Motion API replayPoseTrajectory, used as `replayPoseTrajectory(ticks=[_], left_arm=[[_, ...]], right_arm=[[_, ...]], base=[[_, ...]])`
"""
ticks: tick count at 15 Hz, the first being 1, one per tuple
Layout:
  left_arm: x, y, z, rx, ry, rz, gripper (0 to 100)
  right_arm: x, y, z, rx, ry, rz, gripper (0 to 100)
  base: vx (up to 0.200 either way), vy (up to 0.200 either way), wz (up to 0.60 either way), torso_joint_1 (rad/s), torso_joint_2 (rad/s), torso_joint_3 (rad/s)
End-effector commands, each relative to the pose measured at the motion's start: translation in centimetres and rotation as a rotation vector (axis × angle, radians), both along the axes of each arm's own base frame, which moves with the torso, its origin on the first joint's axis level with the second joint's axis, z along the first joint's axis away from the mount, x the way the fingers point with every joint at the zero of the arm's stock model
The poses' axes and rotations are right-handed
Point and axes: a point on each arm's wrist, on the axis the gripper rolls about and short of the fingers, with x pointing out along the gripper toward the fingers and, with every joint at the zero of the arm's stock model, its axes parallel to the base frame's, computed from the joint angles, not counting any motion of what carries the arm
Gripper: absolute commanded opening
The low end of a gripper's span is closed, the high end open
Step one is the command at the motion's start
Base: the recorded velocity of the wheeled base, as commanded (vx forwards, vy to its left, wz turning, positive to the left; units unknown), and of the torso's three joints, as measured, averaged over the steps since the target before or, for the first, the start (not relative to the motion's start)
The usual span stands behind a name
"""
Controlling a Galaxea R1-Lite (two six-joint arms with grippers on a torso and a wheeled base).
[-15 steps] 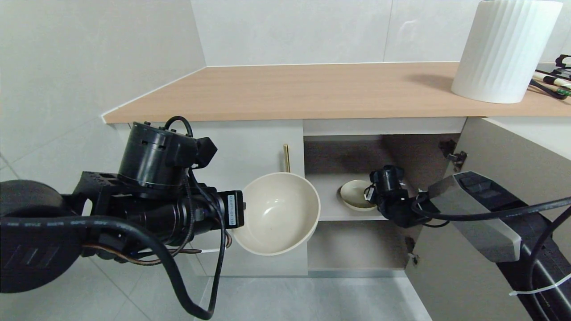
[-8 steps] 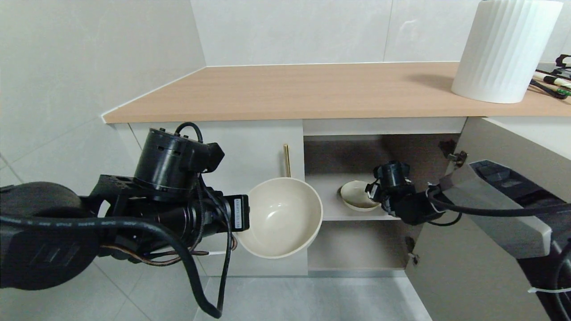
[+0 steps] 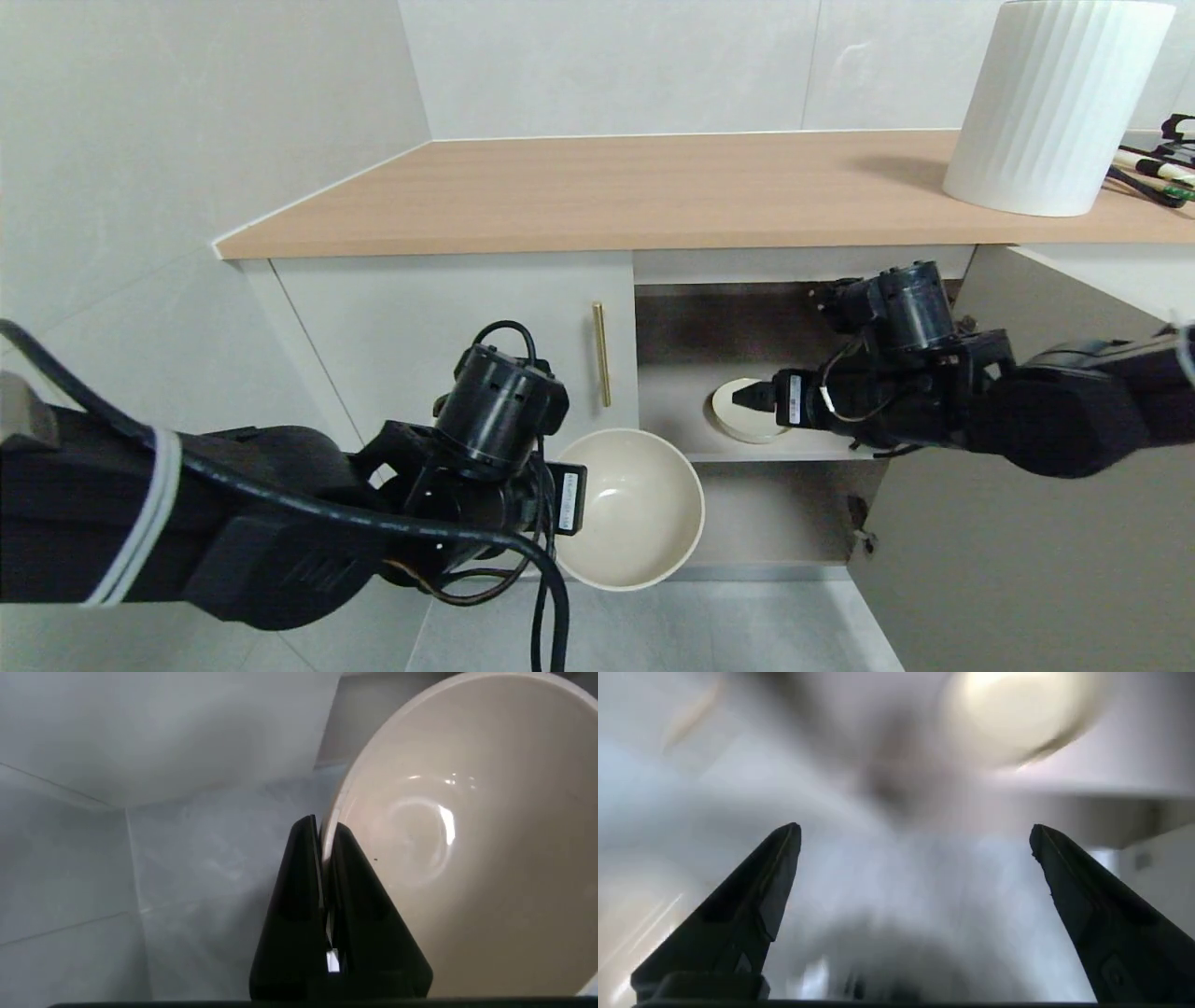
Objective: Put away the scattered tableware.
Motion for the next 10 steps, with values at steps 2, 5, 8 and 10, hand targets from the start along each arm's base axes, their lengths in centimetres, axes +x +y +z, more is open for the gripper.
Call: replayPoseTrajectory(ticks=[2,5,8,10], left_arm=[[-0.2,-1.2,-2.0,0.049,0.041,-0.022,0],[-0.5,-1.1,-1.9,0.049,0.04,-0.028,0],[-0.7,-1.1,-1.4,0.039,0.03,-0.031,0],[-0.9,-1.1,-1.0,0.031,0.02,-0.034,0]], right_arm=[[-6.8,2.1,2.0,-0.015,0.004,0.213,100],[-7.5,3.8,-0.9,-0.116,0.056,0.29,100],[-7.0,4.7,-3.1,-0.158,0.108,0.298,100],[-6.6,5.2,-4.1,-0.182,0.128,0.291,100]], base=[[0.0,0.0,0.0,0.0,0.0,0.0],[0.0,0.0,0.0,0.0,0.0,0.0],[0.0,0.0,0.0,0.0,0.0,0.0],[0.0,0.0,0.0,0.0,0.0,0.0]])
